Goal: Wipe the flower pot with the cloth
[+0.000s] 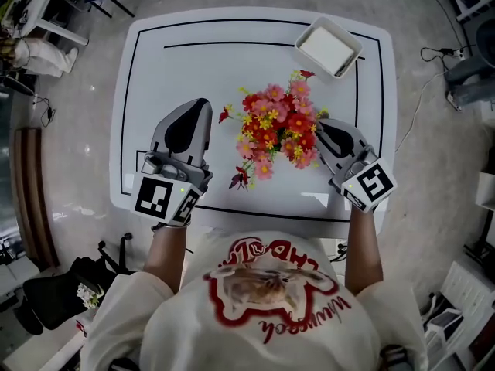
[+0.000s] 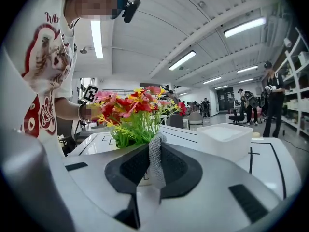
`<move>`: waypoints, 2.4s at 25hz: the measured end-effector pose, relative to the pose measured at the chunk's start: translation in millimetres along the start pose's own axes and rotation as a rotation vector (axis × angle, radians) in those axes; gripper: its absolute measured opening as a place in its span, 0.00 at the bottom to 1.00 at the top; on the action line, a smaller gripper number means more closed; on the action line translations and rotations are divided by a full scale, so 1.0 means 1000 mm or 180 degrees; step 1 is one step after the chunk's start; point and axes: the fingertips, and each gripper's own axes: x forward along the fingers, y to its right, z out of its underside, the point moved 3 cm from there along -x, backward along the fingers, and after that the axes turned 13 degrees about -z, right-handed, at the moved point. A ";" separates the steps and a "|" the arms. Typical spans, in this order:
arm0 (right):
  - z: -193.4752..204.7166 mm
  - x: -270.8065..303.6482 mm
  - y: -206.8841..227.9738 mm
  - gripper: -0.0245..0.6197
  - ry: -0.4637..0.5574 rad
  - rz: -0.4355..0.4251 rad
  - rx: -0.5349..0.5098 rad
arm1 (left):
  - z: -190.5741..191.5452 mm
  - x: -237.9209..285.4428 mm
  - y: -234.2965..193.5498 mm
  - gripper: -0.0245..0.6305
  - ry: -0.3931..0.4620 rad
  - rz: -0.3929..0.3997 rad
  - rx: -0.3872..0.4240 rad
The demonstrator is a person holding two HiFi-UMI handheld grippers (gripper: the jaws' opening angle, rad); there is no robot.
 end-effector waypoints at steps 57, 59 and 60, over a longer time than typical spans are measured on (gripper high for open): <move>0.024 0.010 -0.078 0.13 0.0182 0.1442 0.0527 | 0.026 -0.049 -0.013 0.04 -0.0099 0.0799 -0.0096; 0.023 0.012 -0.081 0.13 0.0193 0.1465 0.0539 | 0.025 -0.052 -0.015 0.04 -0.0096 0.0792 -0.0101; 0.023 0.012 -0.082 0.12 0.0199 0.1482 0.0549 | 0.025 -0.052 -0.016 0.04 -0.0092 0.0788 -0.0106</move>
